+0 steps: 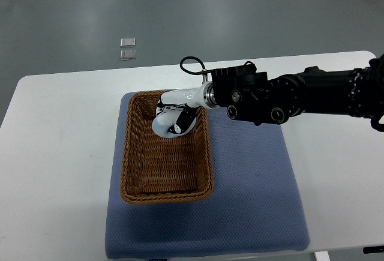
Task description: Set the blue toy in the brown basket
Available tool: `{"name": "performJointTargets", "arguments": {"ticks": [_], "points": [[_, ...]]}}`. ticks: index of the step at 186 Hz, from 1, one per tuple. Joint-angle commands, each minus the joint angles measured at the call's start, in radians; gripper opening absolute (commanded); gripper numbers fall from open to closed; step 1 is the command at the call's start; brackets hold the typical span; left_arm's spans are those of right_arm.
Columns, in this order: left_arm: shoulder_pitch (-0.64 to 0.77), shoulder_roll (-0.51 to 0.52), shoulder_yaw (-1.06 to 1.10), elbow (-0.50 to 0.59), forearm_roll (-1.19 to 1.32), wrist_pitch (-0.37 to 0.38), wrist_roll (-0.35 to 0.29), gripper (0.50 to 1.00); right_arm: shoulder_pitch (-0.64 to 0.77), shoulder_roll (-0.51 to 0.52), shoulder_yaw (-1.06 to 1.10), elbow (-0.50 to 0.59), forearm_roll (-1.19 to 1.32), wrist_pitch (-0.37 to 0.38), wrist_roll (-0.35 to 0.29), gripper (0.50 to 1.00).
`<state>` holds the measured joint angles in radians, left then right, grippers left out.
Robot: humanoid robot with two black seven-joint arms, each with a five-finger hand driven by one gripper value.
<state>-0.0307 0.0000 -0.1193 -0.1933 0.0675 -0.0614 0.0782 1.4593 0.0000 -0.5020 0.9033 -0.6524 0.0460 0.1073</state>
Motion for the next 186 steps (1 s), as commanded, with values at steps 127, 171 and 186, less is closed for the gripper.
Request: {"name": "performJointTargets", "arguments": {"ticks": [127,171,186], "points": [[0.0,0.0,0.003,0.0,0.0,0.002,0.0,1.0,-0.096,-0.126,0.493,-0.034,0.261,0.005,0.074,0.854],[0.0,0.0,0.006,0.002,0.0,0.002,0.0,1.0,-0.398,-0.157,0.991,-0.067,0.442,0.04,0.137,0.876],[0.0,0.0,0.007,0.002,0.0,0.002,0.0,1.0,-0.488,-0.152,1.123,-0.084,0.474,0.066,0.138,0.907]]}}
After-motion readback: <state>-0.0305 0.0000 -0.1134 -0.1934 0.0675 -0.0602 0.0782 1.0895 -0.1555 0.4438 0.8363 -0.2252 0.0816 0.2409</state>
